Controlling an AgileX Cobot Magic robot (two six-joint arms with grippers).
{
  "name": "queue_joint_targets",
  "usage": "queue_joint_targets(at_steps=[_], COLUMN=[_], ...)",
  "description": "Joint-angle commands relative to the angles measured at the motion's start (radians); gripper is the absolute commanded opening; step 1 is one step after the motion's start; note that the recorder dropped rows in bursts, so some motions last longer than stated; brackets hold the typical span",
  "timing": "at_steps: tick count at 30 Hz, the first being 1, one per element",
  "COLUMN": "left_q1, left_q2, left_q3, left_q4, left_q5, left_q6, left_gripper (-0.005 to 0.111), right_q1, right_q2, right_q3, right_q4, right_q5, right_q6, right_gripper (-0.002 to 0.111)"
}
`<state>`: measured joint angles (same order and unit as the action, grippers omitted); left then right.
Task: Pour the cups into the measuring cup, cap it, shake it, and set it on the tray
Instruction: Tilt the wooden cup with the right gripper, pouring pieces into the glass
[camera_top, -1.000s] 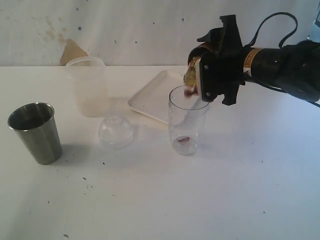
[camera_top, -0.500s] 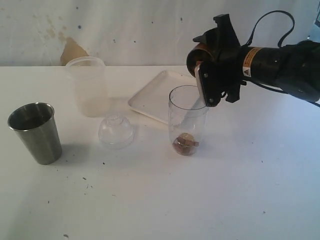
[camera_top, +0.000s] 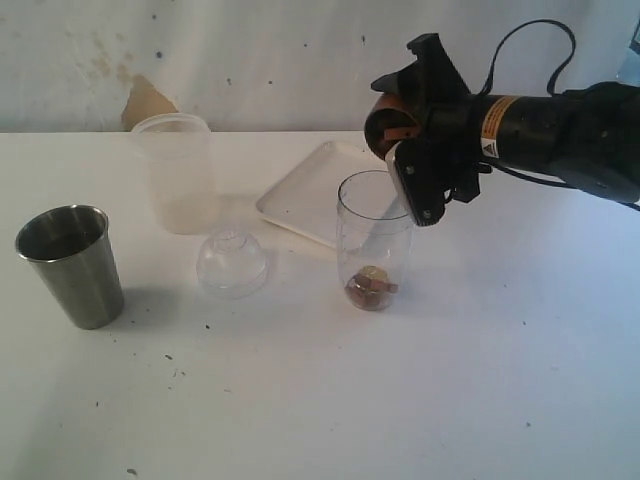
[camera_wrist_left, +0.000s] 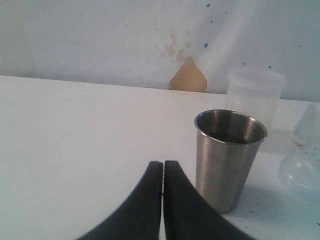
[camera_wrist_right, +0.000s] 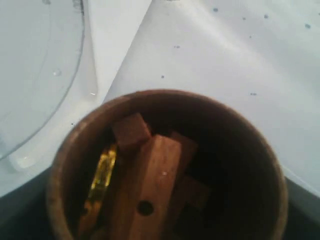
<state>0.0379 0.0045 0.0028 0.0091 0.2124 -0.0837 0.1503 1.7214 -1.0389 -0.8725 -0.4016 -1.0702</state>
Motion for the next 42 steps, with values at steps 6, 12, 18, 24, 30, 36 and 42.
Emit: queue_joint_targets(at_steps=[6,12,18,24,30,36,42], left_q1=[-0.004,-0.004,-0.004,-0.004,-0.004,-0.004,-0.004], left_q2=[-0.005,-0.005,-0.005,-0.005,-0.005,-0.005,-0.005], left_q3=[-0.003,-0.003,-0.003,-0.003,-0.003,-0.003,-0.003], left_q4=[-0.001,-0.001,-0.001,-0.001,-0.001,-0.001,-0.001], left_q5=[-0.012,-0.012,-0.012,-0.012,-0.012,-0.012,-0.012], left_q6=[-0.001,-0.001,-0.001,-0.001,-0.001,-0.001,-0.001], left_gripper=[0.001,0.001,0.001,0.001,0.001,0.001,0.001], right_q1=[0.000,0.028,0.059,0.059,0.059,0.059,0.059], right_q2=[-0.003,-0.003,-0.003,-0.003,-0.003,-0.003,-0.007], right_q3=[-0.007,-0.007,-0.007,-0.007,-0.007,-0.007,-0.007], right_q4=[0.000,-0.003,-0.001,0.000,0.000,0.017,0.036], right_q5=[-0.031,-0.033,-0.015,0.088,0.081,0.081,0.070], right_q6=[-0.085,-0.125,-0.144,-0.249,-0.358,-0.452,-0.519], right_gripper=[0.000,0.000,0.000,0.000,0.000,0.000,0.000])
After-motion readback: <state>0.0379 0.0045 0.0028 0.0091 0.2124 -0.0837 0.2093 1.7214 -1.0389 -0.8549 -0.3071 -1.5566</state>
